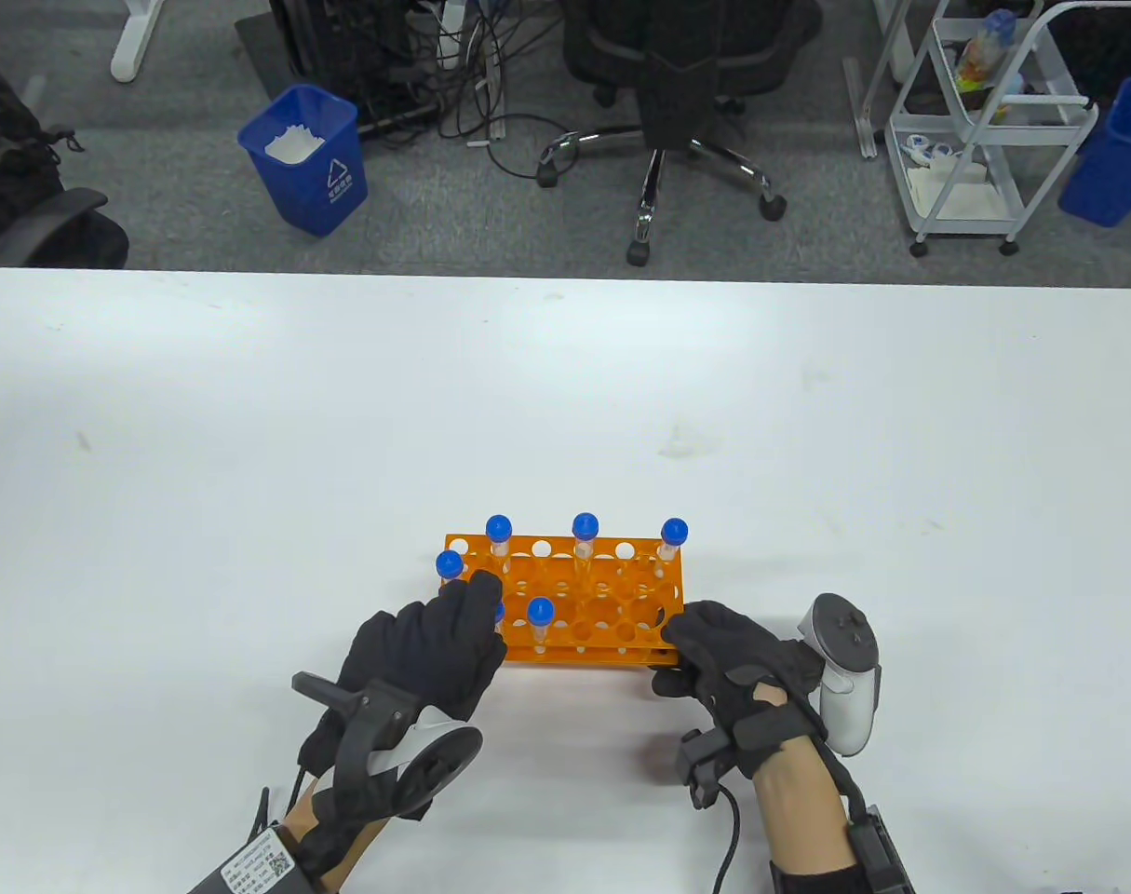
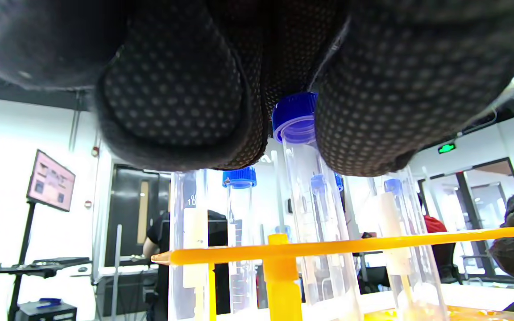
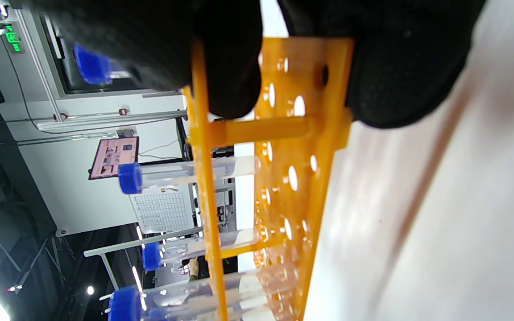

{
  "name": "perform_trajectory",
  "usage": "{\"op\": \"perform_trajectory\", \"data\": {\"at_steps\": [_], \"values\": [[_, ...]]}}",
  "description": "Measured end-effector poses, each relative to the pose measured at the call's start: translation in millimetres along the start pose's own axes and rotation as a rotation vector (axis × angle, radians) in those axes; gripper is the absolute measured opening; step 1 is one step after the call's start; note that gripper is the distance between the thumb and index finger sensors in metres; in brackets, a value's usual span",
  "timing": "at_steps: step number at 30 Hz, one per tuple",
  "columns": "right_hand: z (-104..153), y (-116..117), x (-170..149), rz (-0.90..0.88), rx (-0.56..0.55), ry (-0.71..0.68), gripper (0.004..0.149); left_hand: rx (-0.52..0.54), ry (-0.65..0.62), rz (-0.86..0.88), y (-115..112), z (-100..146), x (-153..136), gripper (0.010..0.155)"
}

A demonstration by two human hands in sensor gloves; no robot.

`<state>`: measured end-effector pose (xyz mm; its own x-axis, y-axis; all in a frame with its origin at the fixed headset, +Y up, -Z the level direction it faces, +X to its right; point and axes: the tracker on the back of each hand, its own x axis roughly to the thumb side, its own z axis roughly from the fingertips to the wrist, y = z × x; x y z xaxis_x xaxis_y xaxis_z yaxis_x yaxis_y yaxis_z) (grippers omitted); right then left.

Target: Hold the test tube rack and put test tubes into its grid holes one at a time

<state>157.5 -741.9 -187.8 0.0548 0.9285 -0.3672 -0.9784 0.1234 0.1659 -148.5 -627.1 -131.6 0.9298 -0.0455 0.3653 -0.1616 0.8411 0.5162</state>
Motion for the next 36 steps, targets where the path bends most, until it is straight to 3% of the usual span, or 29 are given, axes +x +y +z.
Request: {"op": "perform_trajectory", "data": {"at_steps": [4, 10, 15, 18, 24, 27, 36], "values": [[-0.1, 0.2, 0.1, -0.001, 0.000, 0.001, 0.042, -0.008, 0.004, -0.009, 3.7, 1.1, -1.2, 0.067], [-1.1, 0.0, -0.2, -0.008, -0.004, -0.001, 0.042, 0.076, 0.022, 0.024, 36.2, 1.8, -12.2, 0.067], [-7.2, 0.9, -3.4, 0.005, -0.020, 0.008, 0.042, 0.145, 0.103, 0.023, 49.5, -4.0, -49.2, 0.062], [-12.1, 2.1, -5.7, 0.035, -0.030, 0.021, 0.042, 0.127, 0.148, -0.018, 41.8, -4.0, -72.3, 0.062], [-21.9, 3.1, -15.3, 0.064, -0.063, 0.060, 0.042, 0.044, 0.239, -0.020, 5.0, 9.5, -105.1, 0.060], [-25.4, 1.7, -19.3, 0.077, -0.078, 0.074, 0.042, -0.009, 0.257, -0.024, -8.6, 14.4, -110.6, 0.060], [-30.1, 1.7, -22.7, 0.089, -0.091, 0.085, 0.042, -0.054, 0.271, -0.015, -19.0, 17.2, -115.5, 0.059]]}}
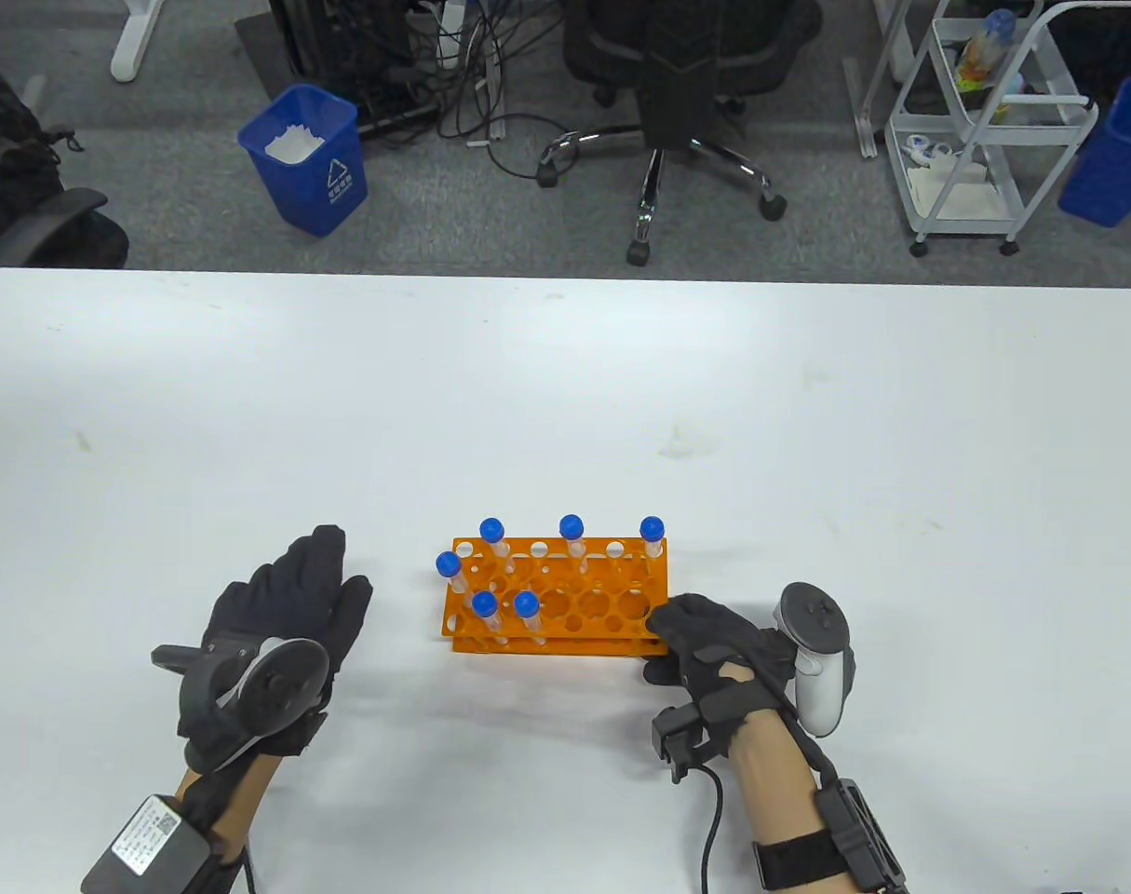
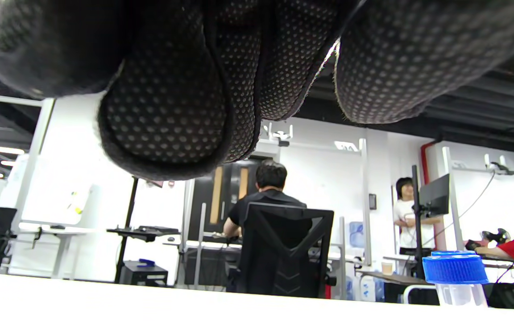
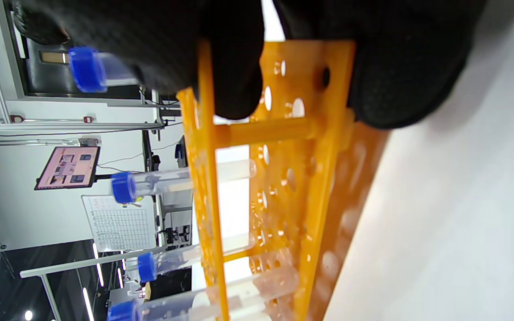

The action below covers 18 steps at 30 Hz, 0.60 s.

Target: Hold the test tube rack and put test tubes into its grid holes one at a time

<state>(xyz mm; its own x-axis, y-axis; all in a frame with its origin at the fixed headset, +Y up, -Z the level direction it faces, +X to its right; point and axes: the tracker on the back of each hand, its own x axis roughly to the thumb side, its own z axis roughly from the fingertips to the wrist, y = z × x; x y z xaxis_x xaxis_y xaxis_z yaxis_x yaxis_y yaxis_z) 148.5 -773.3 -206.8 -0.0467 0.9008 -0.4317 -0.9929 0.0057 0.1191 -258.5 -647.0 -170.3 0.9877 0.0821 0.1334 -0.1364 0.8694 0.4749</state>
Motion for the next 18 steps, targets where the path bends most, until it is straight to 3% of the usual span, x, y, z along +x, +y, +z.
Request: {"op": "perform_trajectory", "data": {"at_steps": [11, 18], "values": [[-0.4, 2.2, -0.9, 0.013, -0.017, 0.003, 0.042, -0.028, 0.017, 0.012, -2.2, 4.4, -4.0, 0.059], [6.7, 6.2, 9.2, 0.166, -0.093, -0.030, 0.042, -0.076, 0.023, 0.015, -6.8, 5.7, -3.8, 0.059]]}}
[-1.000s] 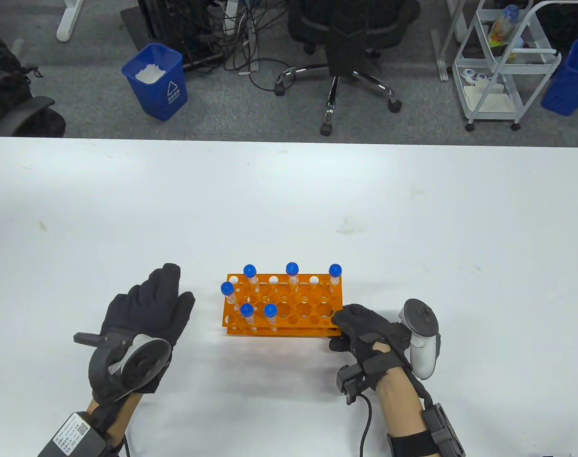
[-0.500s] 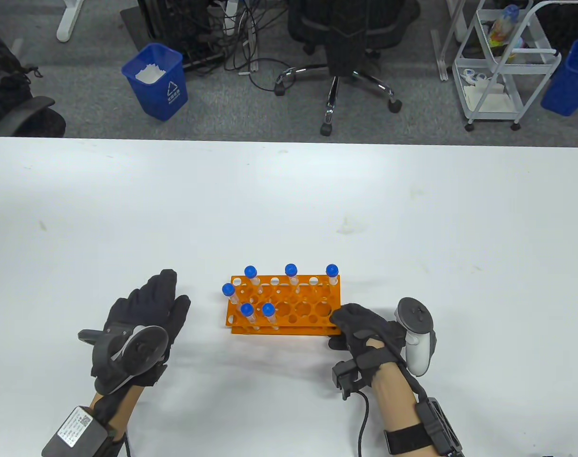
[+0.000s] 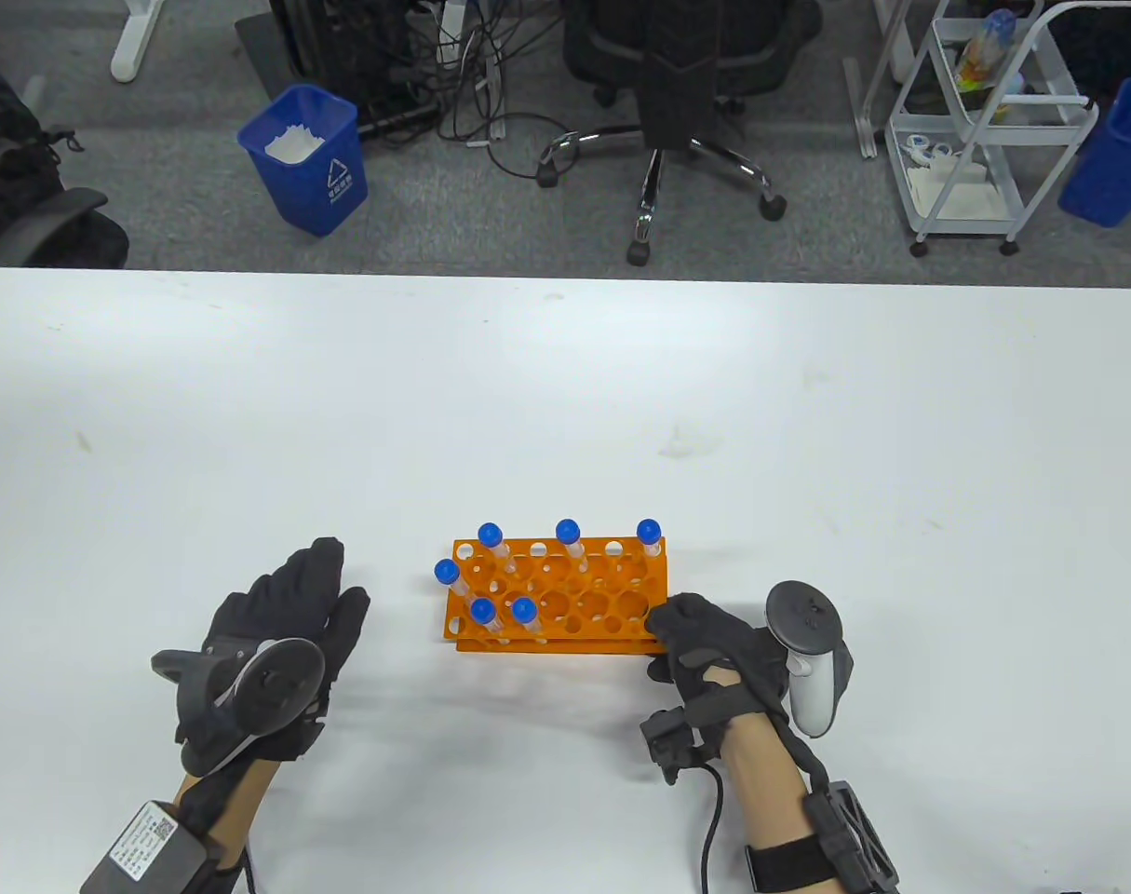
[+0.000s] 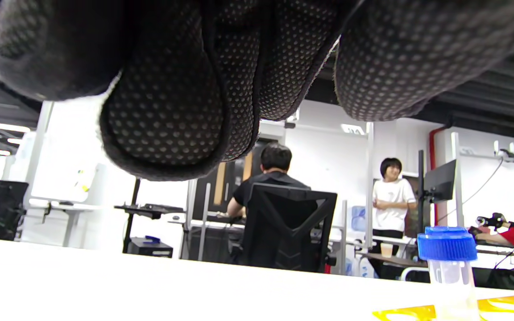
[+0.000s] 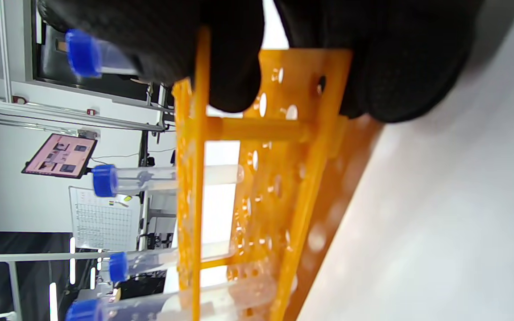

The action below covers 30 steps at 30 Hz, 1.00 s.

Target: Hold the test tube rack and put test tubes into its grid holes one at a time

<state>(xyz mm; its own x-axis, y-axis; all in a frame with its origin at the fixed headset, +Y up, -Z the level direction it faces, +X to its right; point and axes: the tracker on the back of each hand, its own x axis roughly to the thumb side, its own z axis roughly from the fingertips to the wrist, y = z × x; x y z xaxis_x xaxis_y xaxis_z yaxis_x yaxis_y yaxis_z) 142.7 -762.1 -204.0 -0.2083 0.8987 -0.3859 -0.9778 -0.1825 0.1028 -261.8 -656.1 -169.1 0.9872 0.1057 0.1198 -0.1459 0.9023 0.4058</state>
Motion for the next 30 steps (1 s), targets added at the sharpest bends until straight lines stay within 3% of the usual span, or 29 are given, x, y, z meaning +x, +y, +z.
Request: {"op": "perform_trajectory", "data": {"at_steps": [4, 12, 23, 26, 28, 30], "values": [[2.6, -3.3, 4.9, 0.140, -0.077, -0.014, 0.044, -0.017, 0.001, -0.012, -2.6, 0.1, -0.4, 0.059], [3.0, -10.0, 5.1, 0.294, -0.117, 0.012, 0.047, -0.043, 0.008, -0.017, -3.1, 0.7, -0.4, 0.060], [4.8, -24.7, 1.2, 0.267, -0.120, 0.049, 0.054, -0.070, 0.032, -0.013, -2.5, 0.8, -5.4, 0.062], [12.4, -31.5, 13.2, 0.289, -0.211, -0.112, 0.055, -0.051, 0.036, -0.003, -0.4, 1.2, -7.0, 0.062], [24.2, -34.0, 27.4, 0.326, -0.347, -0.303, 0.054, -0.028, 0.033, 0.004, 1.1, 2.2, -7.1, 0.068], [40.5, -33.3, 42.7, 0.486, -0.512, -0.534, 0.053, -0.012, 0.000, 0.017, 2.0, 3.0, -6.8, 0.071]]}}
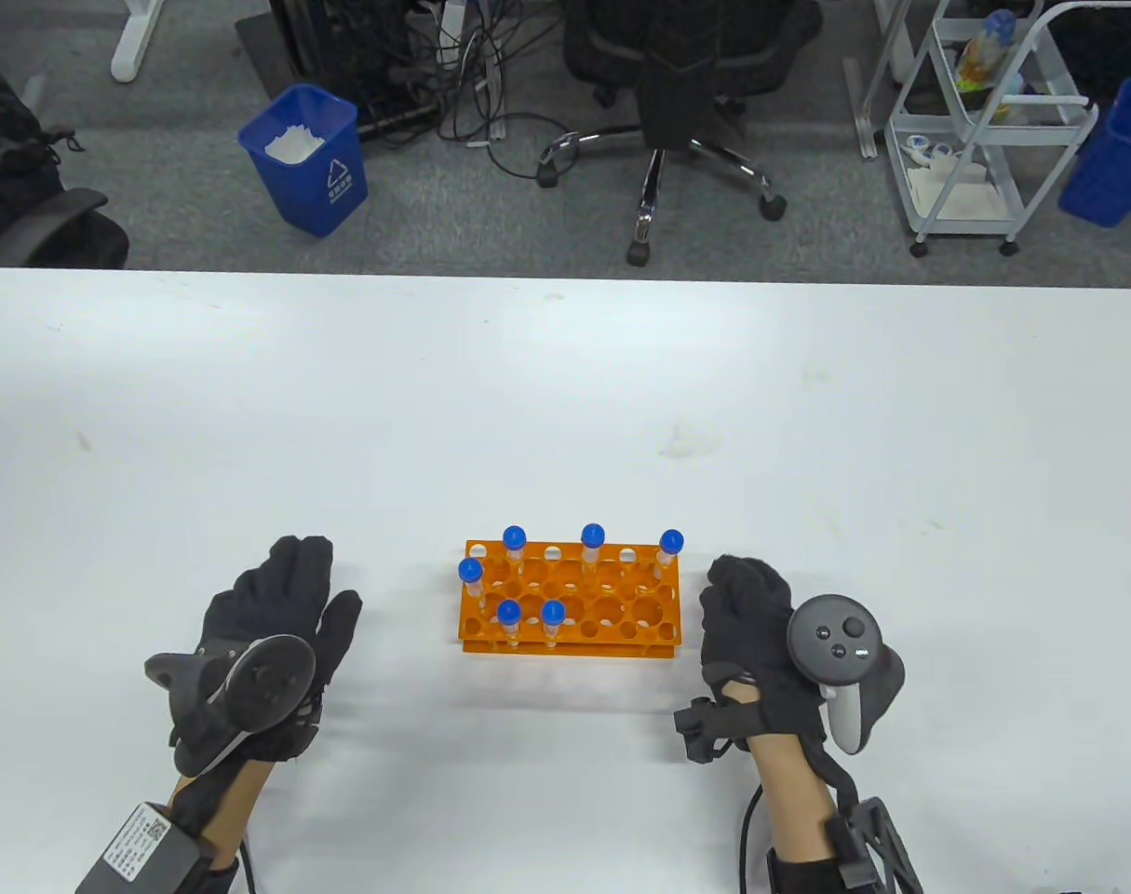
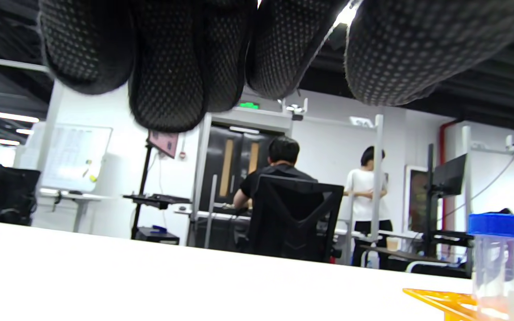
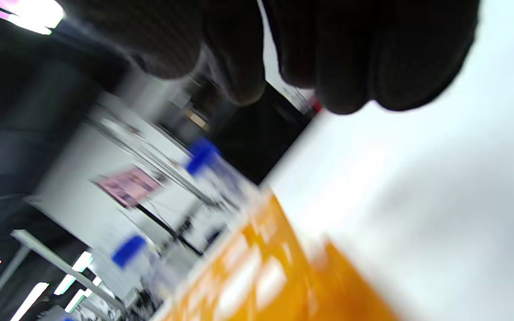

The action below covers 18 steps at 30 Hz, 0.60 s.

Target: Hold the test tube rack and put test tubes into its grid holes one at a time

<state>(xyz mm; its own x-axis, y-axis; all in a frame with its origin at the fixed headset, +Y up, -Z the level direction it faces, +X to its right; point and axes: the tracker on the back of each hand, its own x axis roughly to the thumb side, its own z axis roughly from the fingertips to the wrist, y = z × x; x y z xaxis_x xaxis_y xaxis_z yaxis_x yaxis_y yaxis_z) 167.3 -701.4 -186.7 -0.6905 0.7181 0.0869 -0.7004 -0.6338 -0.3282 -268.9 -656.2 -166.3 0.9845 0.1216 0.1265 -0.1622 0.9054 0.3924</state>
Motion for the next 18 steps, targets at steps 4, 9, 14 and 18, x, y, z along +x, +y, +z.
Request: {"op": "perform_trajectory", "data": {"at_steps": [4, 9, 14, 18], "values": [[12.7, -11.7, 31.8, 0.324, -0.179, -0.369, 0.056, -0.006, -0.037, 0.019, -1.1, 0.9, 0.7, 0.079], [21.6, -10.7, 47.7, 0.496, -0.259, -0.538, 0.063, -0.069, -0.078, -0.039, -6.2, 0.0, 0.3, 0.086], [15.7, -1.2, 40.6, 0.570, -0.133, -0.516, 0.073, -0.172, -0.077, -0.092, -17.5, -2.6, -5.6, 0.089], [7.1, 3.7, 28.4, 0.569, -0.046, -0.428, 0.071, -0.200, -0.068, -0.088, -22.3, -3.4, -8.5, 0.088]]}}
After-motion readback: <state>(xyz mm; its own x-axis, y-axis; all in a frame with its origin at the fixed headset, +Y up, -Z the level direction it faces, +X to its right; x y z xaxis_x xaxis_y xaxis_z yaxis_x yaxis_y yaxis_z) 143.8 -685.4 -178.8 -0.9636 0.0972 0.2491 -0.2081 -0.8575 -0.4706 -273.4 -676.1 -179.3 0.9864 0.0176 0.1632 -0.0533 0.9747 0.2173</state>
